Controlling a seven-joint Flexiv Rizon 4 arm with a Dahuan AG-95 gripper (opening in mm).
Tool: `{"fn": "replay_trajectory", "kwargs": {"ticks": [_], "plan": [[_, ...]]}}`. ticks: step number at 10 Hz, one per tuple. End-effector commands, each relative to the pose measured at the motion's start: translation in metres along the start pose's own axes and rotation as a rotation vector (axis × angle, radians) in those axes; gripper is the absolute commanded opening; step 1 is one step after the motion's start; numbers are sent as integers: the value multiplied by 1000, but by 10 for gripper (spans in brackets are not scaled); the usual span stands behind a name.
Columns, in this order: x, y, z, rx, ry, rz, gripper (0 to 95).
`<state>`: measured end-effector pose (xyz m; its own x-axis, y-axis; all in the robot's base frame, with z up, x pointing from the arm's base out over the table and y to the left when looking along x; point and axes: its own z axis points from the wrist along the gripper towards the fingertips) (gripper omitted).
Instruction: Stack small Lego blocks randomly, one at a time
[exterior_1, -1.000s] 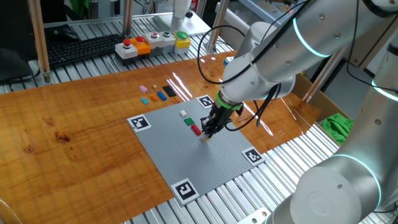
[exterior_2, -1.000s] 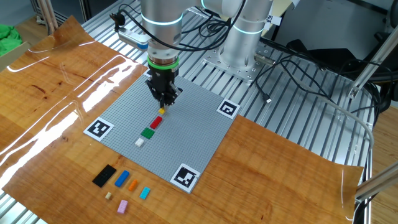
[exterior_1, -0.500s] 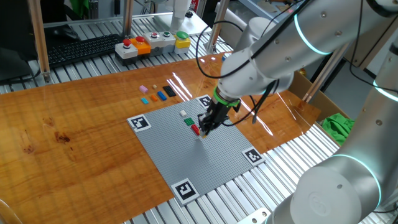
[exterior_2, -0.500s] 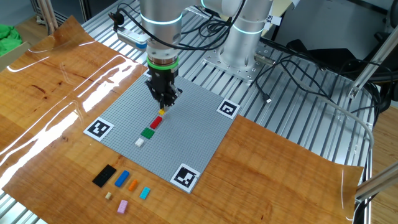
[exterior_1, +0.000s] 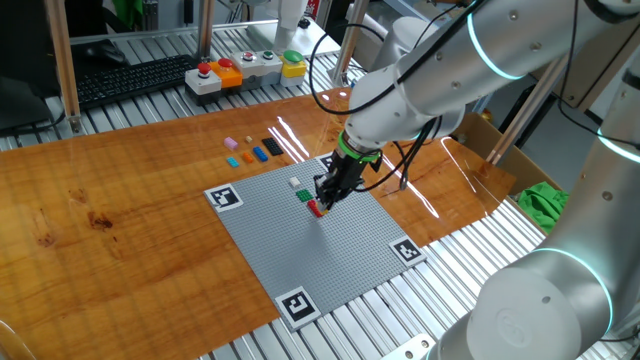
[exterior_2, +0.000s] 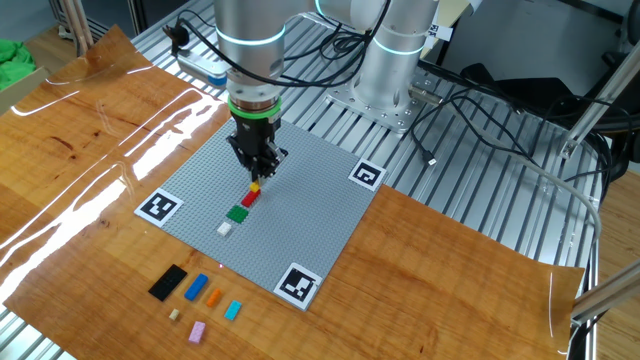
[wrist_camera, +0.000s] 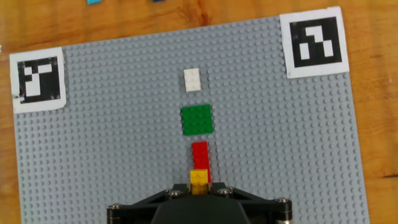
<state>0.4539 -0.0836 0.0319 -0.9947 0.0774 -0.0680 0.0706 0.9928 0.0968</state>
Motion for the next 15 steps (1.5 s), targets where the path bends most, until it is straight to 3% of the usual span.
{"fn": "replay_trajectory", "kwargs": {"ticks": [1,15], "plan": [[-1,0,-1,-1,1,0,0],[-8,-1,11,-6,-3,-27,0]]}}
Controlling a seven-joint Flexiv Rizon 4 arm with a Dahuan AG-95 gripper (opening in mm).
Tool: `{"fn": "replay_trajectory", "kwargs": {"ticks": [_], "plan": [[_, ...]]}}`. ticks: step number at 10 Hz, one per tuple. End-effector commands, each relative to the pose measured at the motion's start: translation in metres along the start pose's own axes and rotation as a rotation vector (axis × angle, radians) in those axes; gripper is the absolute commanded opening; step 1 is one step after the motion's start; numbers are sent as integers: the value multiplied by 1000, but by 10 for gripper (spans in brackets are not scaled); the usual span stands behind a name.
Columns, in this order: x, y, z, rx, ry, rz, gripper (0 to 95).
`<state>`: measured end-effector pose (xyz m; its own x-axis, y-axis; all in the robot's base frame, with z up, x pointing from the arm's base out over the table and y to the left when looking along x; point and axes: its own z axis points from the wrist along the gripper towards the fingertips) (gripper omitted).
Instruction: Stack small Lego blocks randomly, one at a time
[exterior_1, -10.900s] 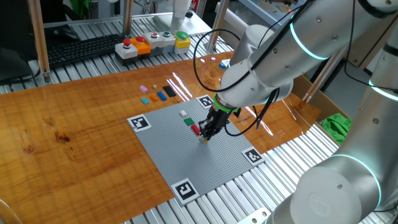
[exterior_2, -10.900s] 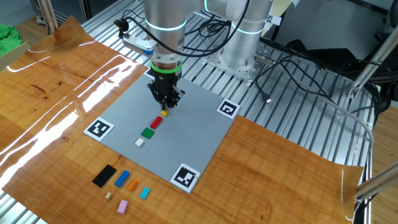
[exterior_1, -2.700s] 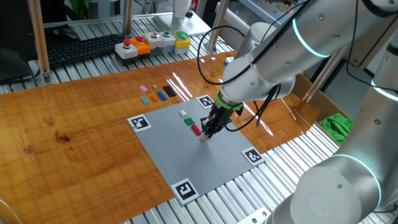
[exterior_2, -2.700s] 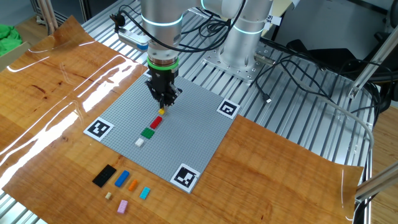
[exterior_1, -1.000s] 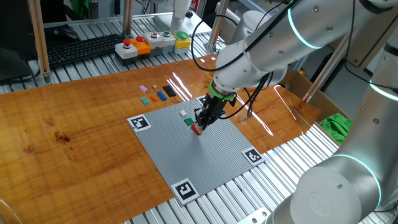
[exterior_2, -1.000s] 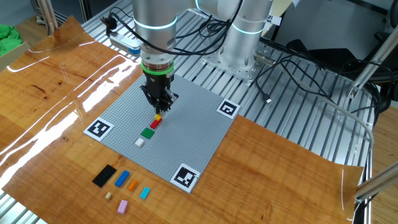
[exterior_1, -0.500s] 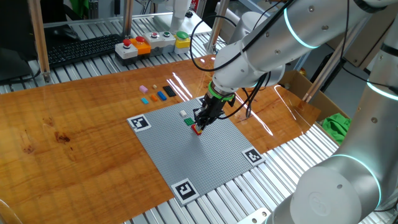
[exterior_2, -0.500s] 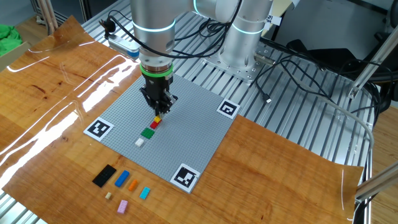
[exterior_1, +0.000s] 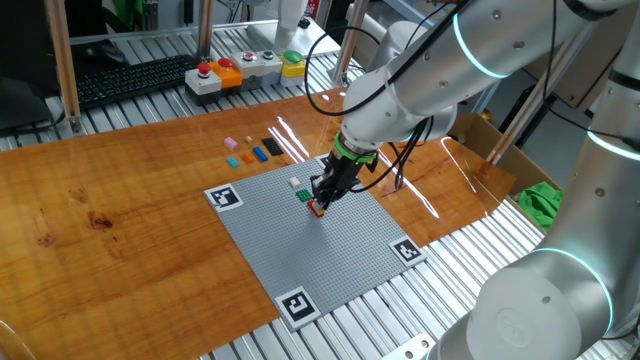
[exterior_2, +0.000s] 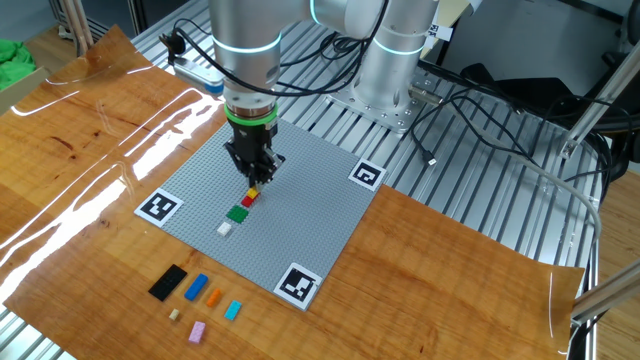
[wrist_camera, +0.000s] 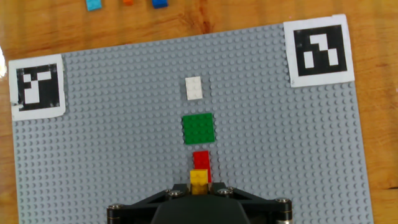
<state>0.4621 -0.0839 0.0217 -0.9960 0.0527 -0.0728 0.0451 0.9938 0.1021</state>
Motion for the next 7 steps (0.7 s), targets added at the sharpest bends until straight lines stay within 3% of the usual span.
{"fn": "replay_trajectory", "kwargs": {"ticks": [1,6,7], "plan": [[0,0,1,2,-2,-7,0],[0,-1,1,5,4,-26,0],[0,-1,1,6,4,-27,190]]}}
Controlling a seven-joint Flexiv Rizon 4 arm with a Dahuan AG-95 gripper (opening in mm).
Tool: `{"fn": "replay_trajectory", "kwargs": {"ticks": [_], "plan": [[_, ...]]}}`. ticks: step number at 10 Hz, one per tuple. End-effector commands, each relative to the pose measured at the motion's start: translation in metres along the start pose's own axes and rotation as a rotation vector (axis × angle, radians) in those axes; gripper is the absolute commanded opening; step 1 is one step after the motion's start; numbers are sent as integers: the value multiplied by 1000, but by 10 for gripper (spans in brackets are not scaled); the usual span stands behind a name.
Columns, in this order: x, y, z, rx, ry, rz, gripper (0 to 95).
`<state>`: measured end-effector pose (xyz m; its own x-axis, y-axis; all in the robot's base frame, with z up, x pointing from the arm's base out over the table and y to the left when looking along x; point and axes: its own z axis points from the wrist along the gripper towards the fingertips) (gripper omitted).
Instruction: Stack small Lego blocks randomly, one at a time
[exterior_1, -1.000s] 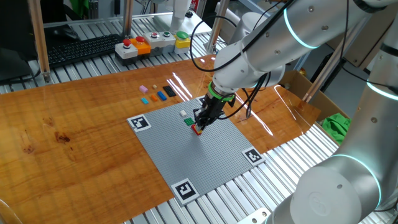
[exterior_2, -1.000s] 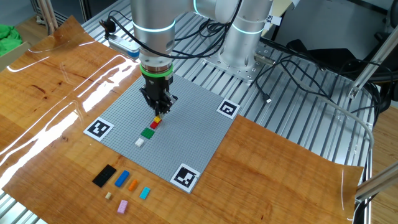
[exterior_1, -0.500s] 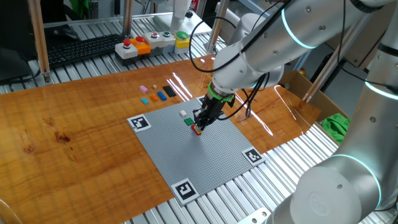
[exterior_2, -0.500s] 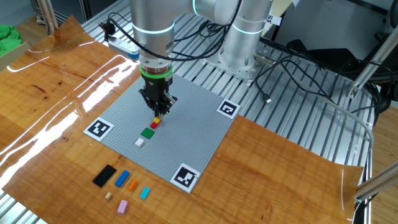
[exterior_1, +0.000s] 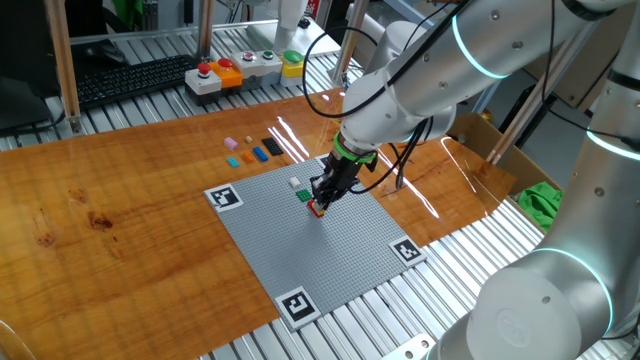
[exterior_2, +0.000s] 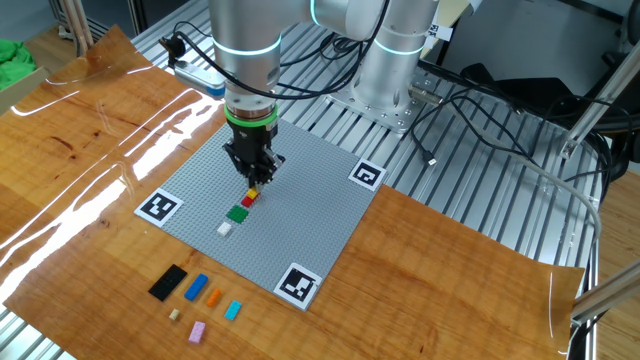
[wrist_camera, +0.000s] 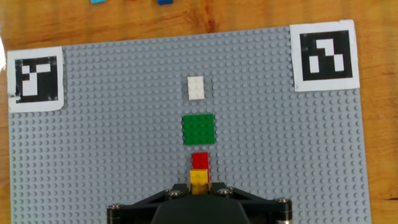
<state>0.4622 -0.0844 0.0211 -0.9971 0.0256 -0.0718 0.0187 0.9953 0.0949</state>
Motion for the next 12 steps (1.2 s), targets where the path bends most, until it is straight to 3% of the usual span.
{"fn": "replay_trajectory", "kwargs": {"ticks": [1,2,3,7,8,12], "plan": [[0,0,1,1,0,1,190],[0,0,1,2,0,2,190],[0,0,1,2,1,2,380],[0,0,1,1,7,14,380],[0,0,1,0,10,19,190],[0,0,1,0,9,19,190]]}}
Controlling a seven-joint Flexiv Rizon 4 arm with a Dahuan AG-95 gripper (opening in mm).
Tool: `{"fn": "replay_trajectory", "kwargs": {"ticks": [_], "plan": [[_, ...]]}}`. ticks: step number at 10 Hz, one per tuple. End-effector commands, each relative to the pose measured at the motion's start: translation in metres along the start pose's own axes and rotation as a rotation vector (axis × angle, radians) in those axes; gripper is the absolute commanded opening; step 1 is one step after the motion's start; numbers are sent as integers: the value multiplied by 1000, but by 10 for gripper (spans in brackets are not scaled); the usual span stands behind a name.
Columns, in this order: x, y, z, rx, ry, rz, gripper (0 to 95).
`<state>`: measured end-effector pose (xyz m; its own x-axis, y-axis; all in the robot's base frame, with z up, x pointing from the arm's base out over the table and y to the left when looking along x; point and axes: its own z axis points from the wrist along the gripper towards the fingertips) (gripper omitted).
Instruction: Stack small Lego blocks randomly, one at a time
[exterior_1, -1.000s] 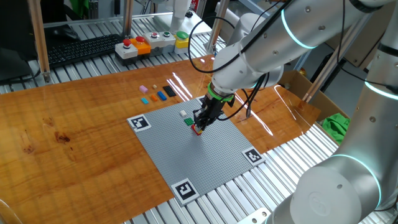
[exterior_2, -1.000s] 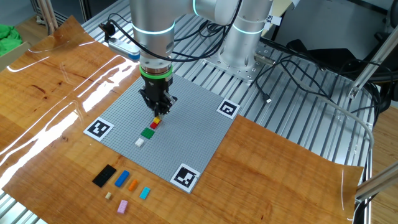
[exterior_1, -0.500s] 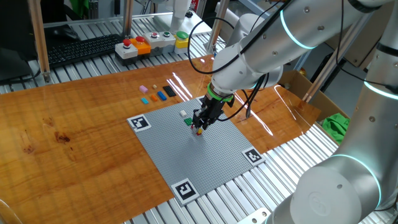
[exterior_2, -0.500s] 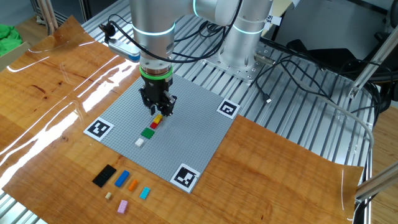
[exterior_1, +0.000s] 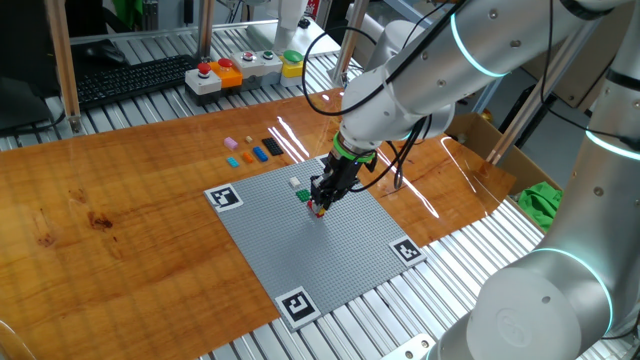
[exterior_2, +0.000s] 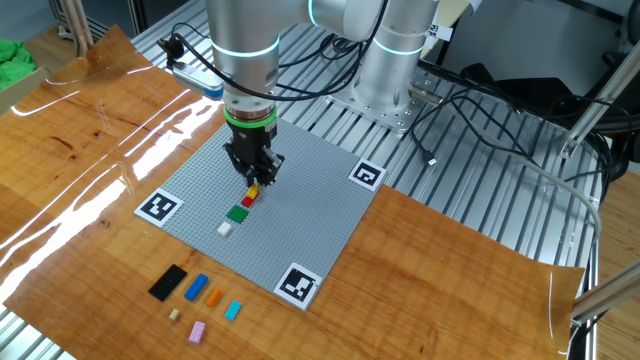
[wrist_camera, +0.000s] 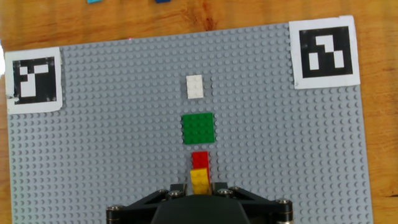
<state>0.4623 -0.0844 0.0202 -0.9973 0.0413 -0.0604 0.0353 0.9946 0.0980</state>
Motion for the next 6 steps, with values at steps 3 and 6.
{"fn": "replay_trajectory", "kwargs": {"ticks": [3,6], "plan": [[0,0,0,-6,-3,23,190],[0,0,-1,-6,1,32,190]]}}
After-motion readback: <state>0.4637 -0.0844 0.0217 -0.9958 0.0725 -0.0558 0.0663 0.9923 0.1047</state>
